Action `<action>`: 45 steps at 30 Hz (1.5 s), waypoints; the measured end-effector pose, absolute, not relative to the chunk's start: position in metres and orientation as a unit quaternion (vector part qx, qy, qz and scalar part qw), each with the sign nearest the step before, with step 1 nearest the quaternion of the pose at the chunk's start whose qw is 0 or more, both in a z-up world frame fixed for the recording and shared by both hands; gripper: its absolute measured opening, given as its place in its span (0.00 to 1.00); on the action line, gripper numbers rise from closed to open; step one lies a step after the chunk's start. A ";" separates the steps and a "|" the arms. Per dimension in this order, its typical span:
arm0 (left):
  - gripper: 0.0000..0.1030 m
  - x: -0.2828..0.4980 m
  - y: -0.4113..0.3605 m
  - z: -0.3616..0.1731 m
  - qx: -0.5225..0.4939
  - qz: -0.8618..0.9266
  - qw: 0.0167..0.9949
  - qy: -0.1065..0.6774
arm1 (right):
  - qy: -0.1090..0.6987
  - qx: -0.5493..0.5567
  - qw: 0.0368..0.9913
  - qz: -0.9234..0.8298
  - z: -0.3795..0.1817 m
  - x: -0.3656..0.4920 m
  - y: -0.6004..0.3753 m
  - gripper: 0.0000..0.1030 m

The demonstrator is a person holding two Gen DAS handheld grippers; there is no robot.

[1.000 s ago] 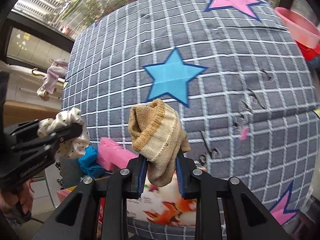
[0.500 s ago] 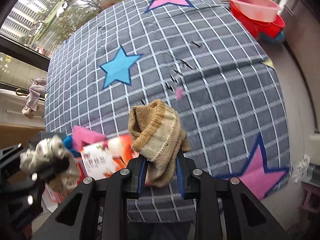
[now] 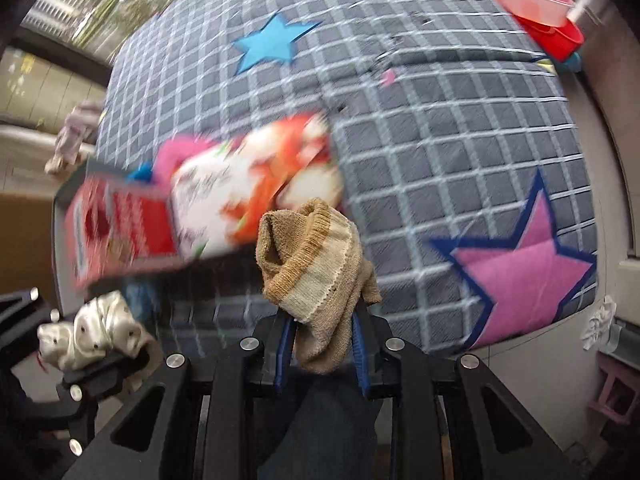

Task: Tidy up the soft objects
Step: 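Lift and carry the scrunchie and beige sock with both tools over the box, then open both tools to drop the scrunchie and beige sock into the box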

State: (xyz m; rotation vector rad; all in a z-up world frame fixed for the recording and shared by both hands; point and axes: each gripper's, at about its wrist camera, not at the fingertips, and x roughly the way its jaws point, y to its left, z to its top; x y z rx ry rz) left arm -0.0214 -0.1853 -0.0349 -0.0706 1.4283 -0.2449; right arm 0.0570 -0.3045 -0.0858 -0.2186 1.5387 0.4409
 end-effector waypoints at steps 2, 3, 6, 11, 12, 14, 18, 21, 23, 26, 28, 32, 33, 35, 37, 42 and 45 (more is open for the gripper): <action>0.25 -0.037 -0.176 -0.032 -0.044 -0.102 0.753 0.649 | 0.692 -0.113 0.681 0.213 -0.088 0.041 -0.294 0.26; 0.25 -0.043 -0.171 -0.030 -0.050 -0.097 0.755 0.647 | 0.693 -0.122 0.674 0.223 -0.089 0.033 -0.287 0.26; 0.25 -0.064 -0.150 -0.024 -0.068 -0.068 0.764 0.638 | 0.693 -0.144 0.660 0.251 -0.089 0.012 -0.268 0.26; 0.25 -0.103 -0.106 -0.018 -0.117 -0.003 0.771 0.626 | 0.682 -0.190 0.636 0.308 -0.083 -0.020 -0.232 0.26; 0.25 -0.111 -0.097 -0.017 -0.126 0.011 0.772 0.623 | 0.679 -0.197 0.632 0.318 -0.082 -0.026 -0.225 0.26; 0.25 -0.126 -0.082 -0.016 -0.144 0.039 0.773 0.617 | 0.672 -0.214 0.623 0.339 -0.079 -0.037 -0.210 0.26; 0.25 -0.153 -0.054 -0.015 -0.179 0.088 0.772 0.604 | 0.658 -0.240 0.608 0.374 -0.073 -0.053 -0.180 0.26; 0.25 -0.173 -0.035 -0.019 -0.207 0.122 0.766 0.596 | 0.646 -0.256 0.599 0.397 -0.069 -0.065 -0.158 0.27; 0.25 -0.186 -0.022 -0.022 -0.222 0.141 0.762 0.592 | 0.637 -0.268 0.594 0.412 -0.064 -0.072 -0.141 0.27; 0.25 -0.203 -0.008 -0.028 -0.242 0.166 0.755 0.587 | 0.625 -0.282 0.588 0.430 -0.060 -0.083 -0.117 0.27; 0.25 -0.210 -0.001 -0.031 -0.250 0.177 0.751 0.585 | 0.618 -0.290 0.584 0.439 -0.058 -0.089 -0.103 0.27; 0.25 -0.224 0.011 -0.038 -0.269 0.193 0.744 0.580 | 0.605 -0.299 0.583 0.452 -0.053 -0.096 -0.082 0.27; 0.25 -0.226 0.013 -0.040 -0.272 0.195 0.743 0.580 | 0.603 -0.301 0.584 0.453 -0.053 -0.097 -0.076 0.27; 0.25 -0.229 0.015 -0.043 -0.281 0.199 0.740 0.578 | 0.602 -0.303 0.583 0.455 -0.052 -0.098 -0.067 0.27; 0.25 -0.231 0.017 -0.046 -0.288 0.201 0.738 0.576 | 0.600 -0.307 0.580 0.457 -0.053 -0.099 -0.058 0.27; 0.25 -0.234 0.023 -0.053 -0.303 0.209 0.733 0.572 | 0.596 -0.318 0.579 0.457 -0.055 -0.102 -0.045 0.27; 0.25 -0.232 0.025 -0.055 -0.303 0.213 0.732 0.571 | 0.596 -0.319 0.579 0.456 -0.057 -0.100 -0.038 0.27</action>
